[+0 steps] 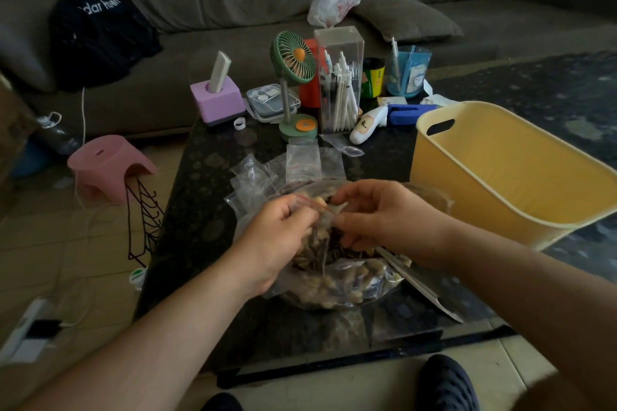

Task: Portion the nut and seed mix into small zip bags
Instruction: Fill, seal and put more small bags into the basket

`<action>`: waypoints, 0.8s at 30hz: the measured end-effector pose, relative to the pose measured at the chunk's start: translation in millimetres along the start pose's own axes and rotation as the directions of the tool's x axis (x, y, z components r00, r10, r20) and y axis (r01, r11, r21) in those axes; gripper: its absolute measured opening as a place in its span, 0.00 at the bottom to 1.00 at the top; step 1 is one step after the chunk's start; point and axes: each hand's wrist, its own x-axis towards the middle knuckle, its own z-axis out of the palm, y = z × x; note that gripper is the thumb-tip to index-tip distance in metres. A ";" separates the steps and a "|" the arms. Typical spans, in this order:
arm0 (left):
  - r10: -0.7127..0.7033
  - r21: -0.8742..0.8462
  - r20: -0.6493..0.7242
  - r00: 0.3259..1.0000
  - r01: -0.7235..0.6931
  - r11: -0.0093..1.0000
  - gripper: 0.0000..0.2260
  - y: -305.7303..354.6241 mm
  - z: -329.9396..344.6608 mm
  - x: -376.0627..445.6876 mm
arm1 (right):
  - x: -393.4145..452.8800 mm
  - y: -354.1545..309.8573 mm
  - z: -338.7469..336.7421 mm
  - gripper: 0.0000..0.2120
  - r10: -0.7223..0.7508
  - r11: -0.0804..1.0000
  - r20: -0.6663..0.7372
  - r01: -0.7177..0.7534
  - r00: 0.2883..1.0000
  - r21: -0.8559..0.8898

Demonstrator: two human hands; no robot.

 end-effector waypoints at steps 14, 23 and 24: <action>0.059 0.032 0.047 0.997 -0.061 0.998 0.07 -2.0 -3.1 -2.1 | 1.7 -2.4 -5.7 0.09 0.012 0.974 -0.057 -0.025 0.998 -0.225; 0.057 -0.529 0.080 0.995 -0.006 0.849 0.07 15.1 -0.2 -5.6 | 2.6 3.6 1.5 0.12 -0.102 0.987 0.027 0.105 0.994 -0.122; 0.052 -0.557 0.086 0.995 0.005 0.830 0.07 16.6 -1.1 -5.0 | 3.2 3.8 3.5 0.09 -0.122 0.984 -0.011 0.119 0.993 -0.133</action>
